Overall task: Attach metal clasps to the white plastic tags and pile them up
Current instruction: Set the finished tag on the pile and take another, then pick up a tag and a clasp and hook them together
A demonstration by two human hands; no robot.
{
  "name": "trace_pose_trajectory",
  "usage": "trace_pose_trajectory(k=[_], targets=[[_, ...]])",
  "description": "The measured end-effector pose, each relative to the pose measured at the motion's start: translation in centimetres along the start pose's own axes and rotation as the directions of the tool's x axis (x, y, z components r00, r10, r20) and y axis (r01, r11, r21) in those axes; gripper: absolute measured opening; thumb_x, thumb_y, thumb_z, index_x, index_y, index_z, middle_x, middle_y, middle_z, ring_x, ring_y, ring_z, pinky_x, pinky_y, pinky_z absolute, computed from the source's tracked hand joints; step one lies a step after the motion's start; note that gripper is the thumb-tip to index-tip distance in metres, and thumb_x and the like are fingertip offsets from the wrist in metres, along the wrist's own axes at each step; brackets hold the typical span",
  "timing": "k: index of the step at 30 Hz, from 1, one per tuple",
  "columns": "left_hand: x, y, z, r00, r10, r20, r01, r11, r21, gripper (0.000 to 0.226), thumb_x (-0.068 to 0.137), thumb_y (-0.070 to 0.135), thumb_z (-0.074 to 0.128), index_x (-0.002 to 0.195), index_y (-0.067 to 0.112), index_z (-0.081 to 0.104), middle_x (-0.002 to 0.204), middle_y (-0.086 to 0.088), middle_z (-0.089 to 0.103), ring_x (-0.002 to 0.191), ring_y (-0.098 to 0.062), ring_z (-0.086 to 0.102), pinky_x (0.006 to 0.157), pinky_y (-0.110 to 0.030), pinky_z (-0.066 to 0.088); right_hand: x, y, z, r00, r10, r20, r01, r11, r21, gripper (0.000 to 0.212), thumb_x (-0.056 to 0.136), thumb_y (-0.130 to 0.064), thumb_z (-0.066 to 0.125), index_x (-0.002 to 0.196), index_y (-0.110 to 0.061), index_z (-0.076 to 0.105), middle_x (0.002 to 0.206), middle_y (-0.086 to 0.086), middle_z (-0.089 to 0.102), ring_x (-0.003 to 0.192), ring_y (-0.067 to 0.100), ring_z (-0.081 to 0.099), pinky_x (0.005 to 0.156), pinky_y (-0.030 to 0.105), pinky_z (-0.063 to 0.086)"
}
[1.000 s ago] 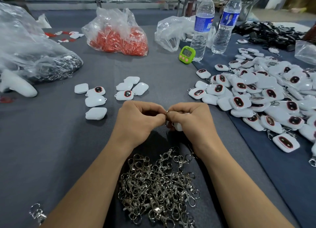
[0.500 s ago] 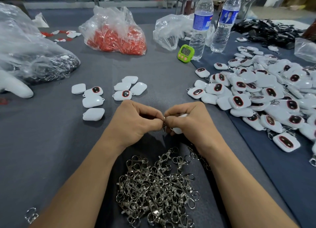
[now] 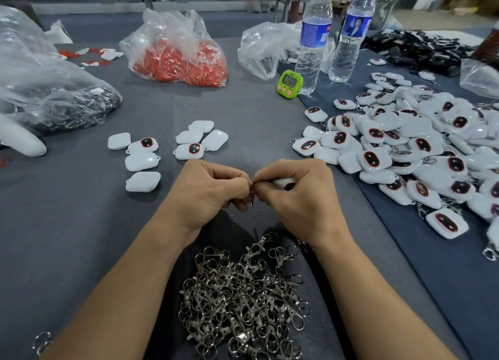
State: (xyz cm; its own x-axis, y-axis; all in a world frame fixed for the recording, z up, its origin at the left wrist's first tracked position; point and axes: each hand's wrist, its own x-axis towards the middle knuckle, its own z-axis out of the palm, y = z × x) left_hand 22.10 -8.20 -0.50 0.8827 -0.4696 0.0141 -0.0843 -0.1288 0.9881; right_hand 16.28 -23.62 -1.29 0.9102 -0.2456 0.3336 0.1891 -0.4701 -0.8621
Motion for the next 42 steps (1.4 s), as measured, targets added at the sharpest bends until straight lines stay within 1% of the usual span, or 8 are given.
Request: trace_pose_trajectory(k=[8, 13, 17, 22, 28, 31, 34, 42], targets=[[0.3, 0.0, 0.1, 0.996, -0.067, -0.054, 0.064, 0.997, -0.045, 0.012, 0.064, 0.012, 0.064, 0.055, 0.013, 0.071, 0.058, -0.005, 0.064, 0.052, -0.012, 0.055, 0.05, -0.018, 0.035, 0.2, 0.1, 0.3, 0.997, 0.078, -0.003, -0.078, 0.996, 0.044, 0.009, 0.075, -0.019, 0.075, 0.074, -0.028, 0.079, 0.066, -0.01, 0.073, 0.064, 0.006, 0.067, 0.065, 0.023, 0.052], [0.0, -1.0, 0.5, 0.863, 0.277, -0.423, -0.016, 0.851, 0.525, 0.007, 0.067, 0.03, 0.07, 0.061, 0.028, 0.072, 0.053, 0.009, 0.065, 0.049, -0.008, 0.057, 0.05, -0.024, 0.044, 0.7, 0.9, 0.3, 0.897, 0.426, 0.115, -0.439, 0.836, 0.33, 0.03, 0.059, -0.01, 0.063, 0.083, -0.021, 0.077, 0.08, 0.001, 0.075, 0.073, 0.02, 0.067, 0.079, 0.047, 0.058], [0.0, -1.6, 0.7, 0.873, 0.355, -0.335, 0.112, 0.522, 0.846, 0.007, 0.074, 0.038, 0.073, 0.072, 0.032, 0.074, 0.067, 0.009, 0.069, 0.066, -0.019, 0.059, 0.058, -0.027, 0.032, 0.6, 0.7, 0.0, 0.92, 0.362, 0.153, -0.392, 0.838, 0.38, 0.04, 0.063, 0.003, 0.05, 0.089, -0.02, 0.069, 0.089, -0.002, 0.074, 0.083, 0.018, 0.068, 0.078, 0.039, 0.051], [0.2, -1.7, 0.7, 0.929, 0.313, -0.197, -0.024, 0.583, 0.812, 0.009, 0.078, 0.037, 0.077, 0.087, 0.034, 0.079, 0.081, 0.007, 0.071, 0.081, -0.024, 0.063, 0.068, -0.032, 0.045, 0.7, 0.8, 0.1, 0.949, 0.252, 0.191, -0.314, 0.818, 0.482, 0.065, 0.082, 0.029, 0.042, 0.118, -0.022, 0.064, 0.12, 0.009, 0.072, 0.113, 0.032, 0.07, 0.102, 0.048, 0.053], [0.2, -1.7, 0.3, 0.952, 0.265, -0.153, -0.063, 0.66, 0.748, 0.01, 0.078, 0.034, 0.078, 0.088, 0.033, 0.079, 0.077, 0.008, 0.069, 0.078, -0.018, 0.062, 0.071, -0.035, 0.05, 1.0, 0.7, 0.3, 0.887, 0.433, 0.157, -0.404, 0.569, 0.716, 0.039, 0.09, 0.011, 0.066, 0.122, -0.009, 0.056, 0.093, 0.015, 0.075, 0.073, 0.024, 0.076, 0.059, 0.029, 0.061], [0.2, -1.8, 0.3, 0.955, 0.261, -0.141, -0.083, 0.692, 0.717, 0.006, 0.077, 0.028, 0.077, 0.082, 0.031, 0.078, 0.072, 0.012, 0.066, 0.073, -0.014, 0.059, 0.071, -0.033, 0.049, 1.3, 1.5, -0.2, 0.883, 0.465, -0.065, -0.362, 0.763, 0.535, 0.026, 0.085, 0.002, 0.071, 0.101, -0.014, 0.06, 0.071, 0.012, 0.071, 0.046, 0.017, 0.058, 0.043, 0.024, 0.044], [0.3, -1.9, 0.2, 0.964, 0.252, -0.089, -0.12, 0.706, 0.698, 0.006, 0.078, 0.027, 0.077, 0.081, 0.032, 0.077, 0.068, 0.014, 0.062, 0.069, -0.011, 0.054, 0.068, -0.032, 0.046, 1.3, 2.2, -0.1, 0.936, 0.327, -0.128, -0.296, 0.93, 0.217, 0.018, 0.083, -0.01, 0.072, 0.092, -0.025, 0.075, 0.054, -0.009, 0.062, 0.049, 0.012, 0.052, 0.058, 0.027, 0.042], [0.3, -2.0, 0.1, 0.971, 0.233, -0.043, -0.142, 0.717, 0.683, 0.014, 0.081, 0.026, 0.078, 0.092, 0.034, 0.079, 0.076, 0.011, 0.065, 0.074, -0.01, 0.058, 0.07, -0.033, 0.046, 0.9, 2.5, 0.2, 0.982, 0.184, -0.049, -0.189, 0.976, -0.107, 0.016, 0.092, -0.024, 0.071, 0.099, -0.037, 0.076, 0.06, -0.029, 0.058, 0.063, -0.003, 0.054, 0.061, 0.008, 0.036]])
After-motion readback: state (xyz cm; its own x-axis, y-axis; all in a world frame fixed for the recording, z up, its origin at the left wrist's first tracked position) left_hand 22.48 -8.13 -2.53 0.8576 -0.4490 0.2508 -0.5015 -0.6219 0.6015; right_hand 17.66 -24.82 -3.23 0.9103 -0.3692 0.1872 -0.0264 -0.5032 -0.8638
